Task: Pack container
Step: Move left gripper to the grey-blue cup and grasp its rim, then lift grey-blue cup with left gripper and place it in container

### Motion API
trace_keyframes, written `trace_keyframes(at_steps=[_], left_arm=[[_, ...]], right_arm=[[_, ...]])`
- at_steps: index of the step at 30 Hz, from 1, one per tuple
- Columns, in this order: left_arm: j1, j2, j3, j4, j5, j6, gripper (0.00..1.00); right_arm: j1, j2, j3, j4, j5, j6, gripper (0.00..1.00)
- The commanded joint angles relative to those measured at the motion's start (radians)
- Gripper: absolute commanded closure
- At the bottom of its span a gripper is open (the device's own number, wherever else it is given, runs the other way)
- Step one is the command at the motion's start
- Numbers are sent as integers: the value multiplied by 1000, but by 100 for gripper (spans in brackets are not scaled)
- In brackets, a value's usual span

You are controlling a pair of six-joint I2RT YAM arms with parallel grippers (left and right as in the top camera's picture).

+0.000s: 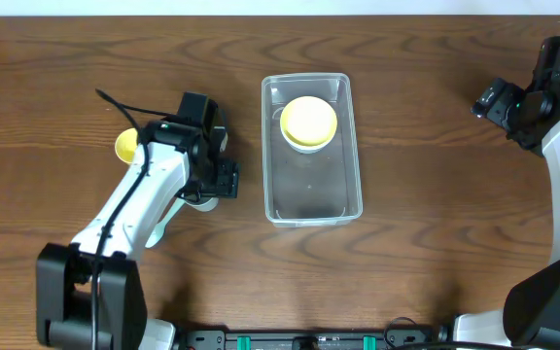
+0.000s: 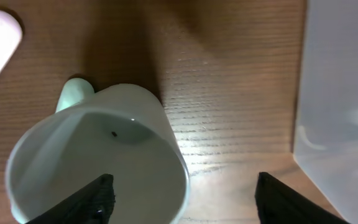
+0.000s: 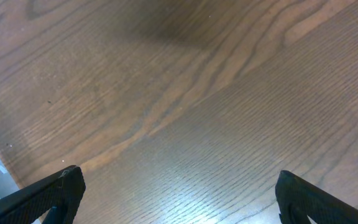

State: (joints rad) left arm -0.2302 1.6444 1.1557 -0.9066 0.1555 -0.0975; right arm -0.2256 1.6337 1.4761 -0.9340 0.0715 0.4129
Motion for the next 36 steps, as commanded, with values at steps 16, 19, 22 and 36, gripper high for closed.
trace_keyframes(at_steps=[16,19,22,36], left_arm=[[0,70,13,10,-19,6,94],[0,66,13,4,-19,2,94],[0,53,16,-12,-19,2,94],[-35,-235,154,-196,-18,-10,94]], right_arm=[[-2,5,0,-2,3,2,1],[-2,5,0,-2,3,2,1],[-2,5,0,-1,3,1,1],[-2,5,0,-2,4,2,1]])
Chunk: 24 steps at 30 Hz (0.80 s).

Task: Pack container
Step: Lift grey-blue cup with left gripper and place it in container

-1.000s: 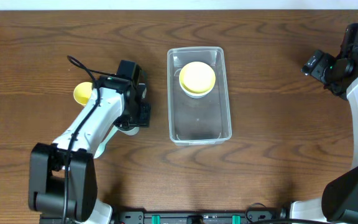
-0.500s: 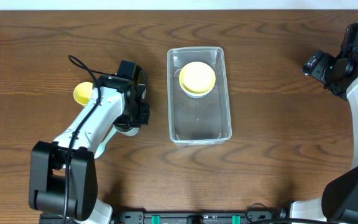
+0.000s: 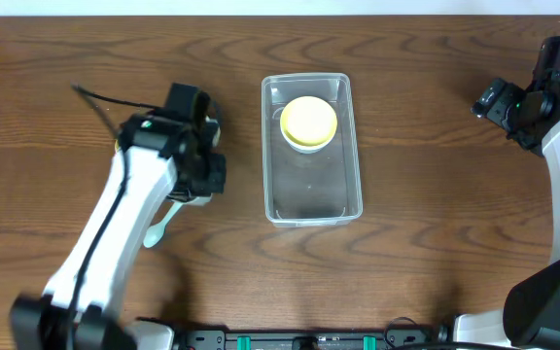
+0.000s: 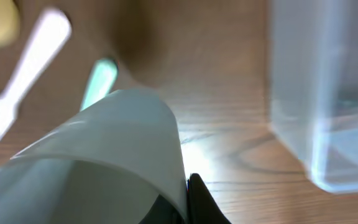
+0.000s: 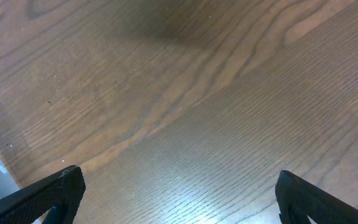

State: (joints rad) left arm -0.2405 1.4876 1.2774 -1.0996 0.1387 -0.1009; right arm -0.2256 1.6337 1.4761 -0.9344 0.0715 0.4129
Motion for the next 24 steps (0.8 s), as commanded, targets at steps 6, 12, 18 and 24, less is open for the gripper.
trace_keyframes(at_steps=[6,12,18,24], left_arm=[[-146,-246,32,109,-2,-13,94],[-355,-245,32,274,-130,-25,94],[-467,-94,32,337,-312,-27,94],[-473,71,32,404,-312,-23,94]], right_arm=[[-2,5,0,-1,3,2,1],[-2,5,0,-1,3,1,1],[-2,5,0,-1,3,1,1],[-2,5,0,-1,3,1,1]])
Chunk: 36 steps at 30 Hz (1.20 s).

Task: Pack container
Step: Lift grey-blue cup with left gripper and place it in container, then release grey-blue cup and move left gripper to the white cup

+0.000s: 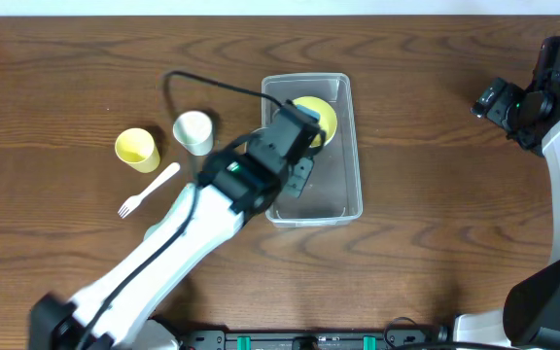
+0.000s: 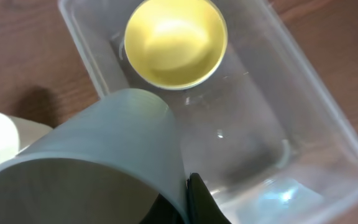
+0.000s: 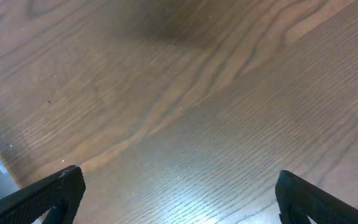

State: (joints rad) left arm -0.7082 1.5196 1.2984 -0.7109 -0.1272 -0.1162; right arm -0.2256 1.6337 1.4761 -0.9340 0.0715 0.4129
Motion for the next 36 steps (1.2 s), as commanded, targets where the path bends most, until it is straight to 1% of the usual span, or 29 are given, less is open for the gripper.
trace_keyframes(at_steps=[1,7,9,21,28,36], left_arm=[[-10,60,11,34,-46,2,94],[-35,124,11,132,-46,45,95],[-35,136,11,140,-47,45,94],[-35,213,11,87,-46,44,94],[-34,223,7,77,-77,45,94],[-34,259,-3,76,-76,40,94]], right_arm=[[-2,5,0,-2,3,1,1],[-2,5,0,-2,3,1,1],[-2,5,0,-2,3,1,1],[-2,5,0,-1,4,1,1],[-2,5,0,-2,4,1,1],[-2,5,0,-1,3,1,1]])
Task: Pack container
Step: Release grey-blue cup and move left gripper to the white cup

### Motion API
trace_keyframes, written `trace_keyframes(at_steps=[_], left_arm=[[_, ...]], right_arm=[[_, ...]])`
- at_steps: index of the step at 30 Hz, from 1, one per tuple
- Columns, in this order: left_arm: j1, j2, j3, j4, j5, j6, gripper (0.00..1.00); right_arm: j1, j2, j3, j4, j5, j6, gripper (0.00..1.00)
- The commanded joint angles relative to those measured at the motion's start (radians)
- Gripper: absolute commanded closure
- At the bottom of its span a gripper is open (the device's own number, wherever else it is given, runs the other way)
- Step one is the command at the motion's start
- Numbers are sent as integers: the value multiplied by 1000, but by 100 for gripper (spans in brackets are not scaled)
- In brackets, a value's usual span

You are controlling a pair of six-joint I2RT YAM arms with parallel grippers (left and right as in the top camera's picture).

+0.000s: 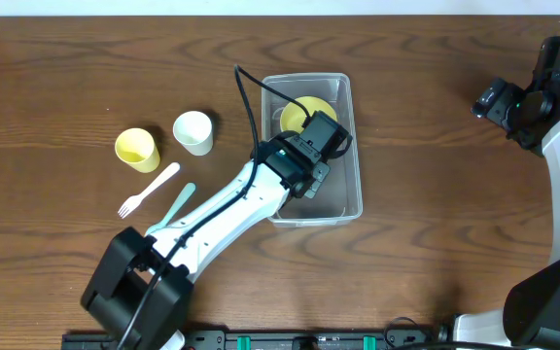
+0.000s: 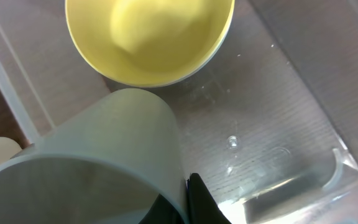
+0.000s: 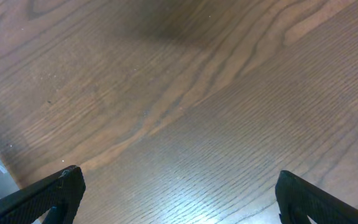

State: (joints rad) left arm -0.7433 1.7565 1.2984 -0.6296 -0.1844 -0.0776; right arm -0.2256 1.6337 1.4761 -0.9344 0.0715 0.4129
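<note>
A clear plastic container (image 1: 354,117) lies mid-table with a yellow bowl (image 1: 297,109) in its far end. My left gripper (image 1: 309,161) reaches into the container and is shut on the wall of a pale green cup (image 2: 98,162). In the left wrist view the gripper (image 2: 188,199) pinches the cup's rim, with the cup just on the near side of the yellow bowl (image 2: 148,37) and above the container floor (image 2: 260,124). My right gripper (image 3: 176,193) is open over bare wood at the far right (image 1: 494,100).
Left of the container stand a yellow cup (image 1: 136,149) and a white cup (image 1: 193,132). A white fork (image 1: 149,189) and a mint-green utensil (image 1: 175,206) lie nearer the front. The left arm's cable arcs over the container's left rim.
My left gripper, with the pale green cup in it, has moved further over the container and closer to its floor, next to the yellow bowl. The right arm has not moved.
My left gripper stood open at the pale green cup on the table left of the container. Then it was shut on the cup's wall with the cup raised. Later it held the cup over the container's left side, and now holds it inside, beside the bowl.
</note>
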Motion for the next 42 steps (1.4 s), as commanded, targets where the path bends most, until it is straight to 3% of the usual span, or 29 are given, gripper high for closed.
trace_keyframes(at_steps=[1,3,5,6,18,26,33,42], left_arm=[[2,26,-3,-5,-19,2,94],[1,28,-3,-6,-19,2,91],[1,28,-3,-5,-19,2,76],[2,28,-3,-5,-19,2,74],[2,18,11,-10,-37,2,73],[24,-148,172,-141,-105,2,66],[196,-279,174,-166,-146,-2,61],[408,-154,174,-125,-55,2,56]], right_arm=[[-2,5,0,-1,3,1,1],[-2,5,0,-1,3,1,1],[-2,5,0,-1,4,1,1],[-2,5,0,-1,4,1,1],[-2,5,0,-1,3,1,1],[-2,5,0,-1,3,2,1],[-2,5,0,-1,3,1,1],[-2,5,0,-1,3,1,1]])
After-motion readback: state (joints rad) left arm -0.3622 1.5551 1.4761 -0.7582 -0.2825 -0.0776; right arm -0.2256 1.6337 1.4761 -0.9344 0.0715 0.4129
